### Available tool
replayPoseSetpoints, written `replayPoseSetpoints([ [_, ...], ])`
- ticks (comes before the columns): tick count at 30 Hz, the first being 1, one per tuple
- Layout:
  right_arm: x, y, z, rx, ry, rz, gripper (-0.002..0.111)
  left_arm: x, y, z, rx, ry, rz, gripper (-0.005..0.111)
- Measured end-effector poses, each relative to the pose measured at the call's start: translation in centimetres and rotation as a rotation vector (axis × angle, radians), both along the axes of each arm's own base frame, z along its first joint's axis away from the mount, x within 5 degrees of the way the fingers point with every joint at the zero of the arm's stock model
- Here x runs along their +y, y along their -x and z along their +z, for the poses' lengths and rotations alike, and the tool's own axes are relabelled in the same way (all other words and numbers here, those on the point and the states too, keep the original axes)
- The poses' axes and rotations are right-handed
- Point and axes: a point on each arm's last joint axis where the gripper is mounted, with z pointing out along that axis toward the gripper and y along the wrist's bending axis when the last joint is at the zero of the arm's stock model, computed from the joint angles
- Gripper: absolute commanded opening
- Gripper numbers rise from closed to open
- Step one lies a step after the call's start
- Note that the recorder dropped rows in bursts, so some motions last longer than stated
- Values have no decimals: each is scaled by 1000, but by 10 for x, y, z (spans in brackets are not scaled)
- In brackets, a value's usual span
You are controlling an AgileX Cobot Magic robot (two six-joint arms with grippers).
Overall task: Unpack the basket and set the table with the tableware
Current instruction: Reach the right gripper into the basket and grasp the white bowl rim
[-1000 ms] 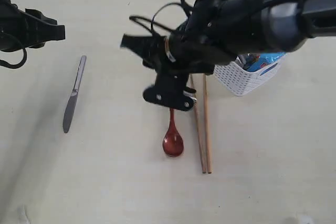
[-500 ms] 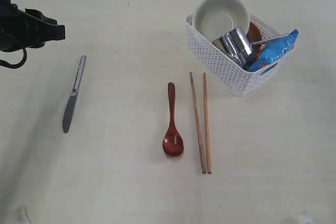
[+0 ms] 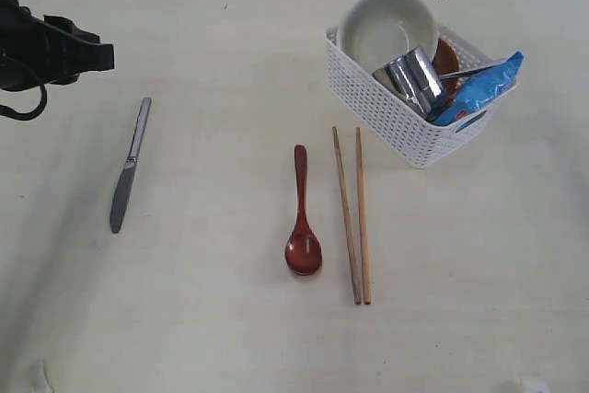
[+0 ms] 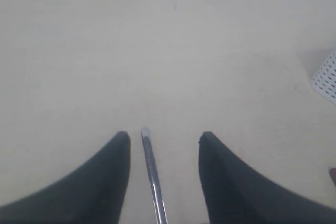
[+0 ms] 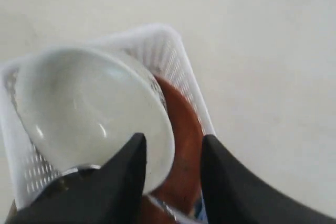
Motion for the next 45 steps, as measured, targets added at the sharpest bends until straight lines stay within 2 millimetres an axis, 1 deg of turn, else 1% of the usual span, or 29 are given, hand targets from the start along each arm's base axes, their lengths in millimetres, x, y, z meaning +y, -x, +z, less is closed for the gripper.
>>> replayPoseSetpoints([
  [4,15,-8,-11,-55,15,88,34,0,0,0,0,0,0,41],
  [6,18,-12,-20,-58,29,116,34,0,0,0,0,0,0,41],
  [10,20,-21,-38,-63,57,142,34,0,0,0,0,0,0,41],
  [23,23,-37,-68,-120,89,181,34,0,0,0,0,0,0,41],
  [25,23,-37,-68,-123,88,182,30,0,0,0,0,0,0,41],
  [27,23,-37,-68,-124,92,185,22,0,0,0,0,0,0,41],
  [31,23,-37,-68,-125,98,189,-1,0,0,0,0,0,0,41],
  [41,23,-38,-65,-143,96,192,0,0,0,0,0,0,0,41],
  [43,22,-36,-60,-147,102,196,0,0,0,0,0,0,0,41],
  [45,21,-33,-46,-164,102,197,0,0,0,0,0,0,0,41],
])
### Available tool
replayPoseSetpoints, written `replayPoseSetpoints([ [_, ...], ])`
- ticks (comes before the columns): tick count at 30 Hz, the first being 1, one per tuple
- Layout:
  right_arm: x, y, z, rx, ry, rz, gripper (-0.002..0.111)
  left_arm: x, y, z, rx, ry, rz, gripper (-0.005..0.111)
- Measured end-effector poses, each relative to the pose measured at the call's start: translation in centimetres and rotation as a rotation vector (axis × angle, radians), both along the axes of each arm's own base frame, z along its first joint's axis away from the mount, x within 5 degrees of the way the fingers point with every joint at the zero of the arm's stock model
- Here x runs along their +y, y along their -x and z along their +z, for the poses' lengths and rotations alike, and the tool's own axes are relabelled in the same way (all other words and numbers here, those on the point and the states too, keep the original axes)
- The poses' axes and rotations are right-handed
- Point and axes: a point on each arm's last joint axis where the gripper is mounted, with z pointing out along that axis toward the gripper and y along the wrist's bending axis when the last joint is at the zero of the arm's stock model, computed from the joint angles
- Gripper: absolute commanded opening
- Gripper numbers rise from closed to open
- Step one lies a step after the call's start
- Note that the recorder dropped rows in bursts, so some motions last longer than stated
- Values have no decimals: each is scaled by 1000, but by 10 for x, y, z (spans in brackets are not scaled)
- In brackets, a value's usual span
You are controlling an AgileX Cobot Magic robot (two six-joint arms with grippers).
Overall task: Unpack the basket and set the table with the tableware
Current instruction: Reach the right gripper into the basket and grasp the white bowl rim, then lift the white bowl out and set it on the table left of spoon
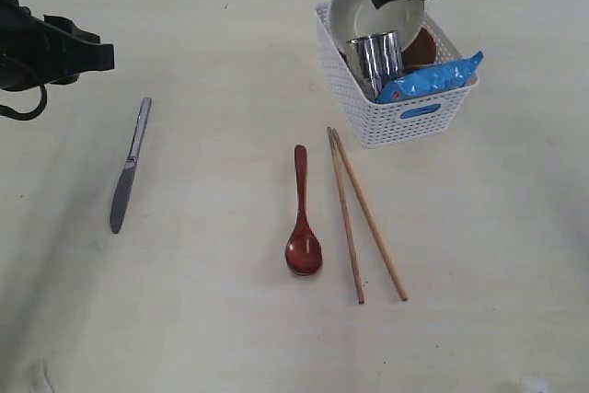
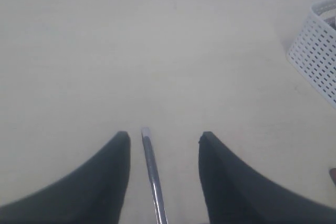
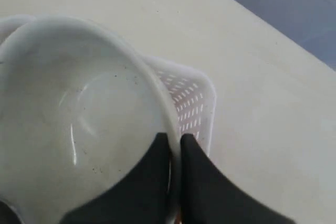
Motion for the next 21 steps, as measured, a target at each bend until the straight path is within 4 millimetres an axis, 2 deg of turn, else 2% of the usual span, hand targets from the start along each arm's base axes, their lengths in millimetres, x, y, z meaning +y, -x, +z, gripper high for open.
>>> replayPoseSetpoints([
  [8,-7,27,79,-130,-56,-7,0,0,0,0,0,0,0,41],
  [10,-8,35,93,-134,-99,-20,0,0,0,0,0,0,0,41],
  [14,0,48,103,-59,-249,-36,0,0,0,0,0,0,0,41],
  [18,15,57,100,41,-322,19,0,0,0,0,0,0,0,41],
  [21,33,66,90,141,-346,72,0,0,0,0,0,0,0,41],
])
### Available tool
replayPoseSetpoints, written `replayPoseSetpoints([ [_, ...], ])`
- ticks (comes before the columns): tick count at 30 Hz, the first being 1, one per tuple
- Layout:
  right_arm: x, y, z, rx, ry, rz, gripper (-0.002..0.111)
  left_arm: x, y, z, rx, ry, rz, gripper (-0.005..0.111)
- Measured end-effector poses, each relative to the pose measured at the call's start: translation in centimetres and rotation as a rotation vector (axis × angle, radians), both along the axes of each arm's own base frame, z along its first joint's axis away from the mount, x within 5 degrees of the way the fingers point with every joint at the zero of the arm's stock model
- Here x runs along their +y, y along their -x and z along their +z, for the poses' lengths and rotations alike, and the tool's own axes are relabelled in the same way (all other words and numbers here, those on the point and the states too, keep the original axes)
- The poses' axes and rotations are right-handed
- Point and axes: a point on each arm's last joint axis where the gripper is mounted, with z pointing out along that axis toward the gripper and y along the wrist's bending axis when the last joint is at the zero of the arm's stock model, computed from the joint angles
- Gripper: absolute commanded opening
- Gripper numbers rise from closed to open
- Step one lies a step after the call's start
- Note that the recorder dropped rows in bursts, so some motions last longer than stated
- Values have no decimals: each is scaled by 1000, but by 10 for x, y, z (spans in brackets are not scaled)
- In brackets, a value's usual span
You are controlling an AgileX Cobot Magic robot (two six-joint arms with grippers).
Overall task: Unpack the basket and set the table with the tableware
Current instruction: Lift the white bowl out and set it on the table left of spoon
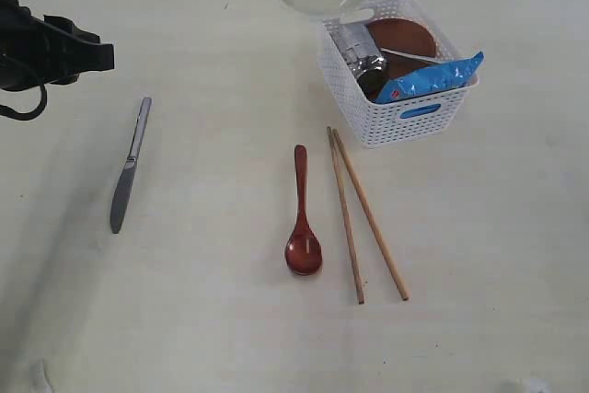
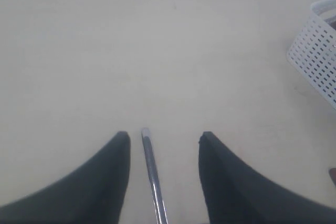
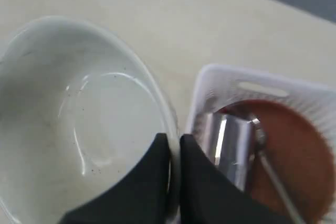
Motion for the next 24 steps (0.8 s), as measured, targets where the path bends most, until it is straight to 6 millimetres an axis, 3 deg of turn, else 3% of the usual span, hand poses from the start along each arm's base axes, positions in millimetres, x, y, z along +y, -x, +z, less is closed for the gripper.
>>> replayPoseSetpoints([
  [6,40,17,-40,220,-4,128,0,0,0,0,0,0,0,41],
  [12,75,36,-100,384,-18,235,0,0,0,0,0,0,0,41],
  [18,86,39,-142,450,-11,231,0,0,0,0,0,0,0,41],
  [24,87,38,-161,484,2,224,0,0,0,0,0,0,0,41],
])
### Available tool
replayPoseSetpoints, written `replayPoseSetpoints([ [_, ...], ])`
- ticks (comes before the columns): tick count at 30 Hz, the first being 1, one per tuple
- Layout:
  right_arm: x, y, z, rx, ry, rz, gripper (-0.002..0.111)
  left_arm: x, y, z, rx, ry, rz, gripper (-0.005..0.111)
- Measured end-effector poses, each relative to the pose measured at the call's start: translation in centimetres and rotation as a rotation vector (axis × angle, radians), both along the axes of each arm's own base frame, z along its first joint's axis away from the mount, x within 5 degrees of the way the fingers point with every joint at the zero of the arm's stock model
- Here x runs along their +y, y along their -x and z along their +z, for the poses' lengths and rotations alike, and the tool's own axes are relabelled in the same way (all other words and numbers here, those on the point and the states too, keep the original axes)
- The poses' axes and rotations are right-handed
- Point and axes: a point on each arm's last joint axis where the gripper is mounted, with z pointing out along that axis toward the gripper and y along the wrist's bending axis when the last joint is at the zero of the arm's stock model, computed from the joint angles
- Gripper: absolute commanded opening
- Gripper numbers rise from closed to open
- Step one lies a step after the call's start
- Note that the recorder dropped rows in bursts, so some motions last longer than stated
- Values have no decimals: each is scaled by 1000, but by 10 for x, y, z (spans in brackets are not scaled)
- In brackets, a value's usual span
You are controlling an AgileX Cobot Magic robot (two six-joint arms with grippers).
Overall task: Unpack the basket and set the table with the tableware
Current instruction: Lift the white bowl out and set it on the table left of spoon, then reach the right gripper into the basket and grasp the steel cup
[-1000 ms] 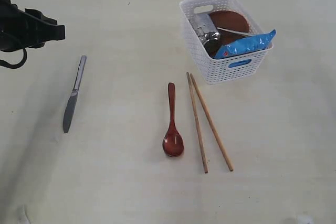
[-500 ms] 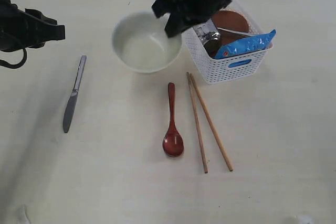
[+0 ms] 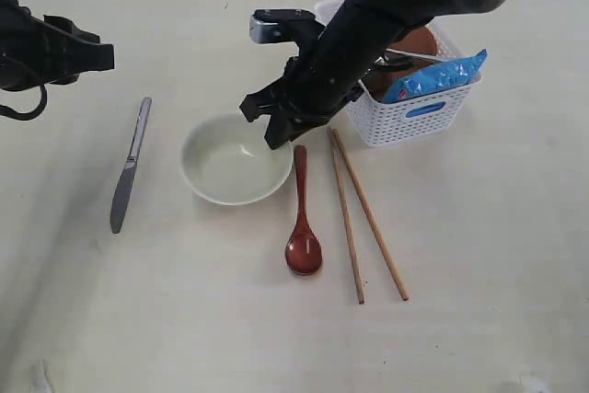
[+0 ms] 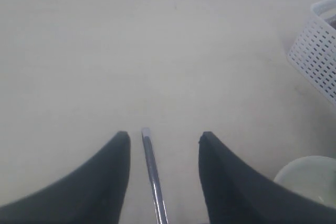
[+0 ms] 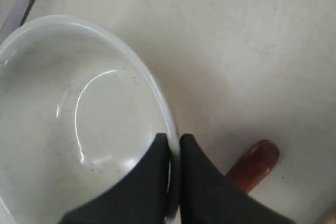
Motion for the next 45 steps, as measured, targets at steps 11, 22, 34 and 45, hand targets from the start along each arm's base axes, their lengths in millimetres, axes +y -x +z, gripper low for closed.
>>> replayPoseSetpoints([
  [11,2,2,-4,34,-15,2,0,0,0,0,0,0,0,41],
  [22,3,3,-3,48,-28,8,50,0,0,0,0,0,0,41],
  [34,7,-6,17,14,-59,26,46,0,0,0,0,0,0,41],
  [45,-39,-39,144,-333,-97,-58,46,0,0,0,0,0,0,41],
])
